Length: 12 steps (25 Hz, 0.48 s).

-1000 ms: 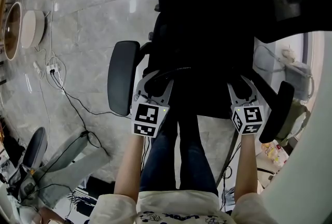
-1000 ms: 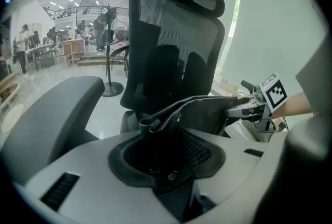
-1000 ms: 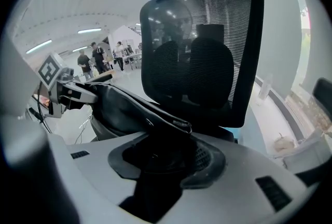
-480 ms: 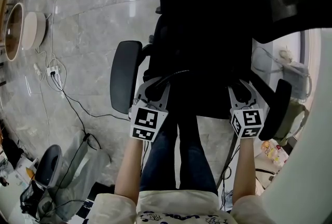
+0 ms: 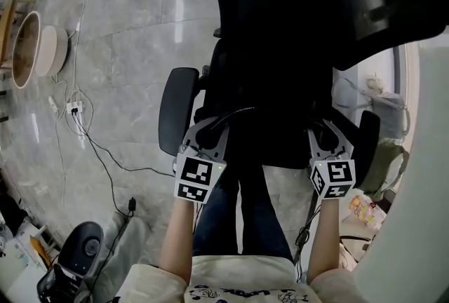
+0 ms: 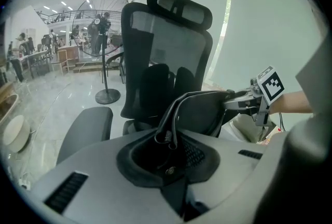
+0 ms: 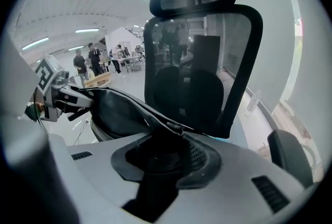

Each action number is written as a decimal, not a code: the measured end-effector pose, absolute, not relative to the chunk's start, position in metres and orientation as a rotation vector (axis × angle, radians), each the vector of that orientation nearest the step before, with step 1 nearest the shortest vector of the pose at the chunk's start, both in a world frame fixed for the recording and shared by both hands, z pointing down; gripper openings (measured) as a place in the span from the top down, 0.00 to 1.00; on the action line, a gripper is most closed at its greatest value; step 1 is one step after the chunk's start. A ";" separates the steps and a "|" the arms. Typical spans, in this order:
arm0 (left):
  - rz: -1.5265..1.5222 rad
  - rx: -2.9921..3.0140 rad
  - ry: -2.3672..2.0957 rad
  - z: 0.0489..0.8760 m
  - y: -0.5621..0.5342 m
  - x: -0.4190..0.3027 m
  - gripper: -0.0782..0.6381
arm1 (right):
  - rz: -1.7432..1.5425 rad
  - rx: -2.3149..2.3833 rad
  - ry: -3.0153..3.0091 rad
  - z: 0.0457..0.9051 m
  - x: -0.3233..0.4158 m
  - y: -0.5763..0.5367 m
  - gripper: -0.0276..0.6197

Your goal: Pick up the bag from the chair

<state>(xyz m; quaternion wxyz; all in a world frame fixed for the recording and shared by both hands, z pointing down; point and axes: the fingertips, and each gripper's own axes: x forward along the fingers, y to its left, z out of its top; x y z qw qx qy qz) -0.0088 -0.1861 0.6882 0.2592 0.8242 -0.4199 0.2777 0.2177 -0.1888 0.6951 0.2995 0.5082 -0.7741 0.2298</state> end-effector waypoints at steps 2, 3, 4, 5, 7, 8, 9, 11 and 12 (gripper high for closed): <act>0.739 2.250 -1.154 0.670 -0.189 -0.011 0.81 | 0.584 1.367 -2.064 0.675 0.215 -0.191 0.77; 0.732 2.260 -1.162 0.659 -0.191 -0.012 0.81 | 0.569 1.380 -2.069 0.664 0.215 -0.192 0.77; 0.724 2.271 -1.168 0.649 -0.192 -0.012 0.81 | 0.557 1.393 -2.075 0.653 0.214 -0.193 0.77; 0.717 2.281 -1.173 0.638 -0.194 -0.012 0.81 | 0.548 1.406 -2.080 0.642 0.214 -0.194 0.77; 0.701 2.300 -1.185 0.616 -0.197 -0.011 0.81 | 0.533 1.434 -2.090 0.620 0.216 -0.194 0.77; 0.694 2.311 -1.192 0.604 -0.198 -0.010 0.81 | 0.528 1.449 -2.094 0.609 0.216 -0.194 0.77; 0.685 2.321 -1.197 0.593 -0.199 -0.010 0.81 | 0.523 1.463 -2.098 0.598 0.216 -0.194 0.77; 0.662 2.338 -1.200 0.571 -0.198 -0.011 0.81 | 0.512 1.483 -2.110 0.577 0.216 -0.192 0.77; 0.651 2.346 -1.201 0.561 -0.197 -0.011 0.81 | 0.502 1.489 -2.117 0.566 0.216 -0.190 0.77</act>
